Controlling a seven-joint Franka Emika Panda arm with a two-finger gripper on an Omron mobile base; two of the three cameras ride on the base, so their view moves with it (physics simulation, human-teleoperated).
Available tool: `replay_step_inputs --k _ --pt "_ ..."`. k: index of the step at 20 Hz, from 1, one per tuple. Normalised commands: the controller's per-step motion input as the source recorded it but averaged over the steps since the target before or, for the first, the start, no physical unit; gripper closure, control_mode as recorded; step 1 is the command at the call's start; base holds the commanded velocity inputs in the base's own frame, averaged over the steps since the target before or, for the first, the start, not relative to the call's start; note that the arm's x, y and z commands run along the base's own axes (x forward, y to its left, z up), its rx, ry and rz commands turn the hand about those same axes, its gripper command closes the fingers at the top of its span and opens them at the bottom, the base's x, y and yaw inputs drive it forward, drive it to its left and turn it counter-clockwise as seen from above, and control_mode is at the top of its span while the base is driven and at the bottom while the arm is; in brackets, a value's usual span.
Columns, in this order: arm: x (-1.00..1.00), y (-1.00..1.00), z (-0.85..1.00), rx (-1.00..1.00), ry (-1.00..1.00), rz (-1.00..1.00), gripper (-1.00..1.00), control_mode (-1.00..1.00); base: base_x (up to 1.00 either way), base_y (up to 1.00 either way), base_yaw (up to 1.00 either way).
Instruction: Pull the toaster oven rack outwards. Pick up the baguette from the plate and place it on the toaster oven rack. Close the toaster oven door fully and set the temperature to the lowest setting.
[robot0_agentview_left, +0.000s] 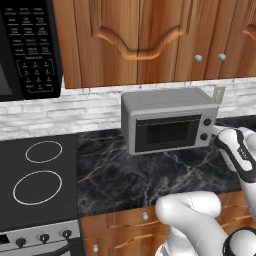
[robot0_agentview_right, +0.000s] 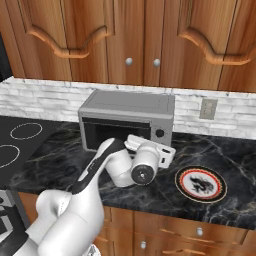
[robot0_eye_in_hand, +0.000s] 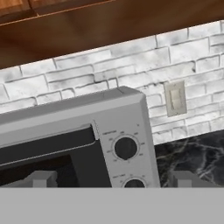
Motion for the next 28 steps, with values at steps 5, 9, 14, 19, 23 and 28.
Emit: replay_step_inputs --k 5,9,14,19,23,28 --pt "0.00 -0.01 0.00 0.00 0.00 0.07 -1.00 -1.00 0.00 0.00 0.00" --pt "0.06 -0.01 0.00 0.00 0.00 0.08 -1.00 -1.00 0.00 0.00 0.00" --pt "0.00 -0.03 0.00 0.01 0.00 0.06 -1.00 -1.00 0.00 0.00 0.00" --pt "0.07 0.00 0.00 0.00 0.00 0.00 -1.00 -1.00 0.00 0.00 0.00" --pt "0.08 -0.08 0.00 0.01 0.00 0.00 -1.00 -1.00 0.00 0.00 0.00" --pt "0.10 0.00 0.00 0.00 0.00 0.00 -1.00 -1.00 0.00 0.00 0.00"
